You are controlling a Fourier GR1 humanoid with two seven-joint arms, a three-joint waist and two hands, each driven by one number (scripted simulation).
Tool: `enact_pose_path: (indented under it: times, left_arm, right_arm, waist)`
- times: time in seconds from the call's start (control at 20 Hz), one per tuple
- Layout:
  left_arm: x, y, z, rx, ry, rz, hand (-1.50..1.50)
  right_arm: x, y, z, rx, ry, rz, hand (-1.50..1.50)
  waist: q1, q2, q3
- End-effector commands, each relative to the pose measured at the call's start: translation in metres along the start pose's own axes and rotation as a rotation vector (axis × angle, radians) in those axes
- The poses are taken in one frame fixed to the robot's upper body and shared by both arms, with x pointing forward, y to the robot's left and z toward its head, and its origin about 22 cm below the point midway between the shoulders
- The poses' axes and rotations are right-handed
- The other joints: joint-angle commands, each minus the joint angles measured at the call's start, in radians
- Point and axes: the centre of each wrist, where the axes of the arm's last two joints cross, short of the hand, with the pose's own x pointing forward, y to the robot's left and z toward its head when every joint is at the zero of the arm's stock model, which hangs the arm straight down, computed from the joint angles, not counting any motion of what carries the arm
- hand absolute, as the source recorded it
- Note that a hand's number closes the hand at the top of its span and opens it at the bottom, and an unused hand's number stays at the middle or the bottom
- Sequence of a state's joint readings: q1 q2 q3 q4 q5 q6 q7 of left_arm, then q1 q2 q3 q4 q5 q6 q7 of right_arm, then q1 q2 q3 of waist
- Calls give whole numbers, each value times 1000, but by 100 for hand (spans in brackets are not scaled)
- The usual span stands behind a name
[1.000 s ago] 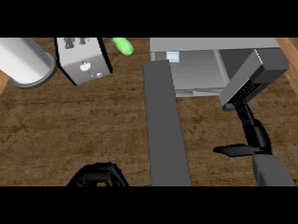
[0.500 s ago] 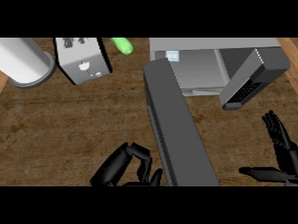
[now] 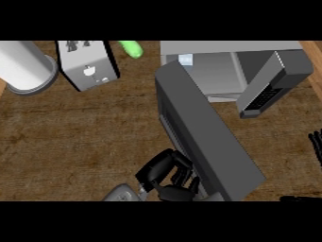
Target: Pick up the milk, place it into the microwave and close the microwave
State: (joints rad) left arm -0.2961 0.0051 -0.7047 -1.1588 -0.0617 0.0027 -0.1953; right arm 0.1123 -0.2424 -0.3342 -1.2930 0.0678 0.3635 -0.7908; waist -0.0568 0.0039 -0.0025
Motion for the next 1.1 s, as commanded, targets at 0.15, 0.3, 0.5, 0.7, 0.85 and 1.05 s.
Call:
enact_pose_path:
  times: [0.15, 0.3, 0.5, 0.7, 0.85, 1.05]
  left_arm:
    - [-13, -22, -17, 1, 33, -23, 150]
    - [-6, -26, -24, 59, 55, -69, 150]
    - [1, -21, -32, 180, 54, -59, 150]
    - [13, -18, -40, 259, 11, -45, 150]
    - [24, -8, -49, 326, -48, 0, 150]
    - [41, 5, -59, 440, -143, 61, 150]
  right_arm:
    - [28, -17, -21, 100, -117, -98, -150]
    - [35, -14, -36, 100, -168, -98, -150]
    - [47, -16, -44, 134, -203, -83, -150]
    - [61, -10, -65, 187, -239, -107, -150]
    - [67, -14, -66, 225, -233, -127, -150]
    - [80, -11, -79, 246, -264, -126, -150]
  waist:
    - [-54, 12, -2]
    - [-70, 14, -2]
    - [-96, 19, -3]
    - [-122, 23, -5]
    - [-151, 30, -7]
    - [-174, 37, -11]
